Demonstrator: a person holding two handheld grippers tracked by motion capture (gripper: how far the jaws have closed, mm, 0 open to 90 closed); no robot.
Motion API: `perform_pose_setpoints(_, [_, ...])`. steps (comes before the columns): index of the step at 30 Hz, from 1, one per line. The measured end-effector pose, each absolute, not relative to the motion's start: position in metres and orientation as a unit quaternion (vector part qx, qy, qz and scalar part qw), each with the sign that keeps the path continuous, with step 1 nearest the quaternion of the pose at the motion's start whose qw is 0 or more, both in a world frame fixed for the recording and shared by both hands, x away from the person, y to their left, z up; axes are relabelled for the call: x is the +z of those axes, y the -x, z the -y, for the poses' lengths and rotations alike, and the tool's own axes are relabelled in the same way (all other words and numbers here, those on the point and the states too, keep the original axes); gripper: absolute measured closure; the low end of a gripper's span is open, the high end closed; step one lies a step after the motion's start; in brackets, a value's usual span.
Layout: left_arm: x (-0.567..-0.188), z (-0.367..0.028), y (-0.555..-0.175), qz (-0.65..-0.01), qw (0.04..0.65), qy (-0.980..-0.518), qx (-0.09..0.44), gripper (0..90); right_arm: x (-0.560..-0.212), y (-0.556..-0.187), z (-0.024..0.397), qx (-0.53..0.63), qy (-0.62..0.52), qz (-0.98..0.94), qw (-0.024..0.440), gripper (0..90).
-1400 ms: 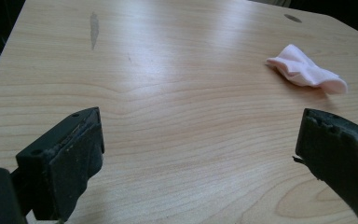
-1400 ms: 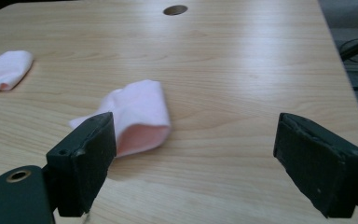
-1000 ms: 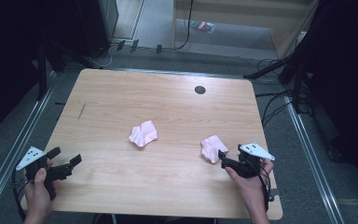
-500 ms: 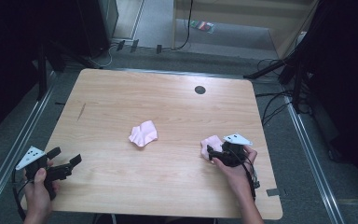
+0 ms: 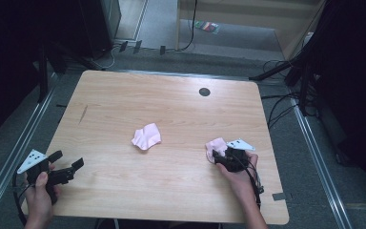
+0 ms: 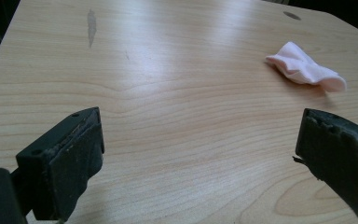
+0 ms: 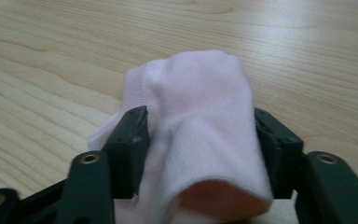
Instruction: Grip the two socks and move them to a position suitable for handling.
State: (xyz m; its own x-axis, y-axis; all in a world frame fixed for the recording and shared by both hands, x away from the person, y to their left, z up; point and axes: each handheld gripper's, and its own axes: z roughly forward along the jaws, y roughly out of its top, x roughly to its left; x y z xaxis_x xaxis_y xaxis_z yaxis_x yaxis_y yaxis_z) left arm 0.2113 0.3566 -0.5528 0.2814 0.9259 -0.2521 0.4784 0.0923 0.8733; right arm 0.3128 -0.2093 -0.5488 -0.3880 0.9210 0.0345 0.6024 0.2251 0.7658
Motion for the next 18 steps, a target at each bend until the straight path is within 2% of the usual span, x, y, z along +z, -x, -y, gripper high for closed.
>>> perform_pose_setpoints(5, [-0.553,-0.357,-0.211,-0.556,0.49,-0.632,0.227,1.1,-0.549,-0.309,0.207,0.376,-0.499,-0.752,0.211,69.4])
perform_pose_setpoints(7, [-0.553,-0.357,-0.211,-0.556,0.49,-0.632,0.227,1.2,-0.549,-0.308,0.206,0.378,-0.5,-0.75,0.209,71.9])
perform_pose_setpoints(9, [-0.553,-0.357,-0.211,-0.555,0.491,-0.633,0.226,1.2,-0.549,-0.307,0.205,0.385,-0.508,-0.744,0.2,79.7])
perform_pose_setpoints(18, [-0.553,-0.358,-0.212,-0.554,0.491,-0.635,0.222,1.2,-0.544,-0.301,0.199,0.408,-0.507,-0.731,0.202,82.5])
